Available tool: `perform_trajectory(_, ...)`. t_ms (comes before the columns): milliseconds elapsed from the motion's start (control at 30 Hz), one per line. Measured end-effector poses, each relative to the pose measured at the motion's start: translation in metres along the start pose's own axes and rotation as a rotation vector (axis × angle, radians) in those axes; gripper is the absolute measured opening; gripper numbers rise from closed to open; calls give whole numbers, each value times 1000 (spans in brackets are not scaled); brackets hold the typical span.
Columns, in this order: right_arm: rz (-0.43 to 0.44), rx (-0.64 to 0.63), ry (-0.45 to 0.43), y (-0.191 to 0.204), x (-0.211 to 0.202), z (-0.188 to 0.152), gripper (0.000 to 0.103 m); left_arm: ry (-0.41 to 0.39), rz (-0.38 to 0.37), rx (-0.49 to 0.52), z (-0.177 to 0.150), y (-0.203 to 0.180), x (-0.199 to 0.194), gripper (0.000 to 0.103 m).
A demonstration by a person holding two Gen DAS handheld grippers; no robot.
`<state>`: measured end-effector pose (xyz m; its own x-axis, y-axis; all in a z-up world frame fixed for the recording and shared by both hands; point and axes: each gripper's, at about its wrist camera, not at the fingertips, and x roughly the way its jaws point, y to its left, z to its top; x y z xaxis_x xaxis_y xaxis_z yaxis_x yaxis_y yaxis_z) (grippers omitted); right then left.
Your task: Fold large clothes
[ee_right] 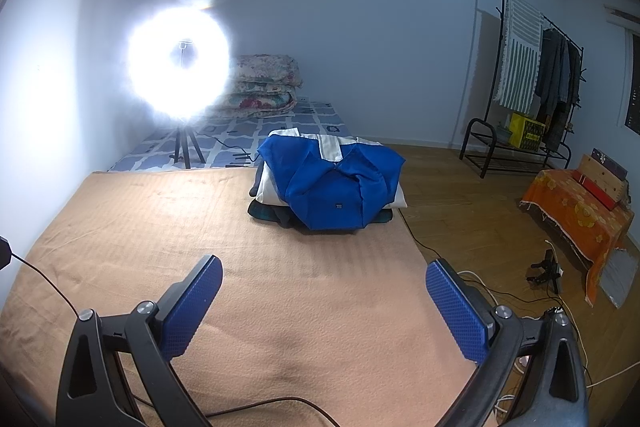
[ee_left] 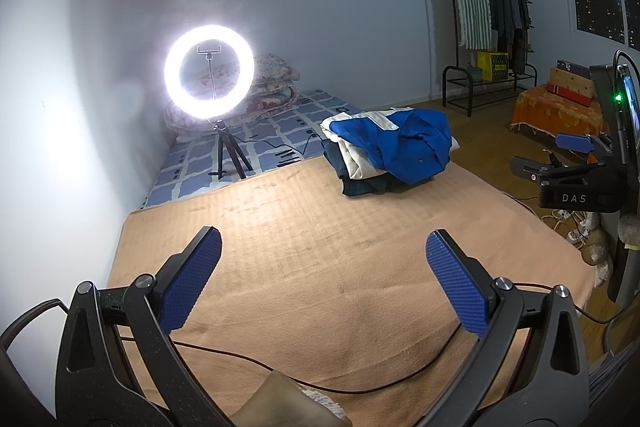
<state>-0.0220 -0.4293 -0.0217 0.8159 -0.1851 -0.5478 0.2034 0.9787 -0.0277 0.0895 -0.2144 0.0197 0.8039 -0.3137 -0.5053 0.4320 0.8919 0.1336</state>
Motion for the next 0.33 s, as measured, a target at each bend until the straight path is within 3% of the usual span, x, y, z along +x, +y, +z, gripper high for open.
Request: perform_trajectory(333,3,-1,1,0,2,1,103,-11,14,4,-2,0,-1,103)
